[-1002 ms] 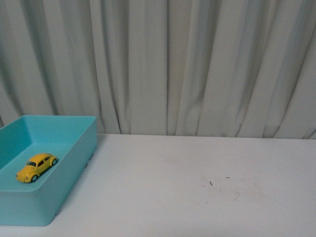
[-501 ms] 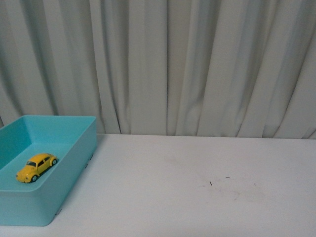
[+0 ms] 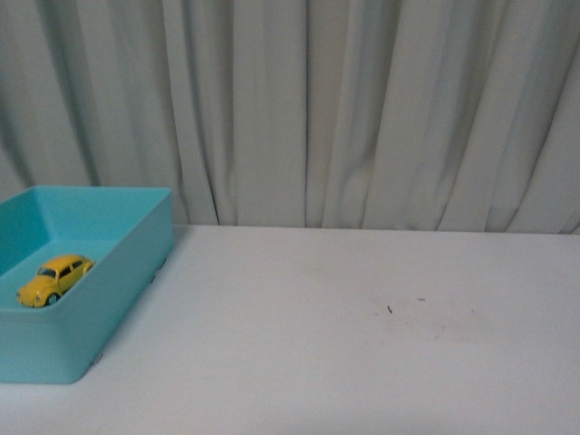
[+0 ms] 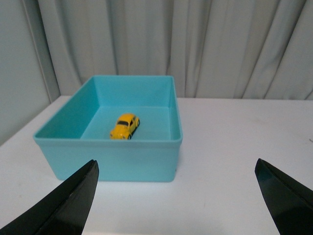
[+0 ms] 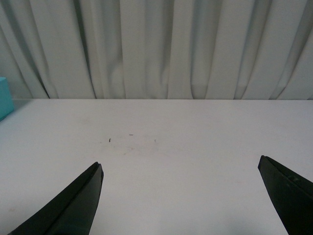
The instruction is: Wind up and store yellow beetle toy
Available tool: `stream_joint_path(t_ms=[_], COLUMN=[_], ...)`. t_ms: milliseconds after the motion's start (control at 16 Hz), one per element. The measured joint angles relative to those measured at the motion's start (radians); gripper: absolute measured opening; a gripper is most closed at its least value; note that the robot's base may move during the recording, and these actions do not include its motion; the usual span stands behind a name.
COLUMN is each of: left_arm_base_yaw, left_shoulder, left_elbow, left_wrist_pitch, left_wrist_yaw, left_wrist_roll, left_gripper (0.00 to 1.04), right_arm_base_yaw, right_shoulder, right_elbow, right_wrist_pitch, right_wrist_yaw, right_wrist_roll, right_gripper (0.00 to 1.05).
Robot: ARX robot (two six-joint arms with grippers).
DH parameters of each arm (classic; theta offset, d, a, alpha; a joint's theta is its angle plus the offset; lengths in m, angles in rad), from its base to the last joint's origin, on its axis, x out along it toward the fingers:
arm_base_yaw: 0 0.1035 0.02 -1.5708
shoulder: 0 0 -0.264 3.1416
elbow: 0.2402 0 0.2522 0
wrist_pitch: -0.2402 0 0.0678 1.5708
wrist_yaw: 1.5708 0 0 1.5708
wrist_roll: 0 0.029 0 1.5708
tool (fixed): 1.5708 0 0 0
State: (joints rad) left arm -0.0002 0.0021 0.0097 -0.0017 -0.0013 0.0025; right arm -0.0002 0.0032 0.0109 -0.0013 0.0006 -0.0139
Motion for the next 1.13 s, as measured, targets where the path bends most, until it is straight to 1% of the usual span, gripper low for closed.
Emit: stream_joint_path(t_ms=[1127], left_arm_base_yaw=[0.000], left_shoulder=[0.000], left_elbow=[0.000], left_wrist_pitch=[-0.002], left_wrist_yaw=[0.000], left_wrist_roll=[0.000], left_gripper=[0.98], right_arm_base_yaw=[0.000], right_shoulder=[0.000], right_elbow=[0.000], right_wrist_pitch=[-0.002], right_wrist_yaw=[0.000], right_wrist_roll=[0.003], right_gripper=[0.98])
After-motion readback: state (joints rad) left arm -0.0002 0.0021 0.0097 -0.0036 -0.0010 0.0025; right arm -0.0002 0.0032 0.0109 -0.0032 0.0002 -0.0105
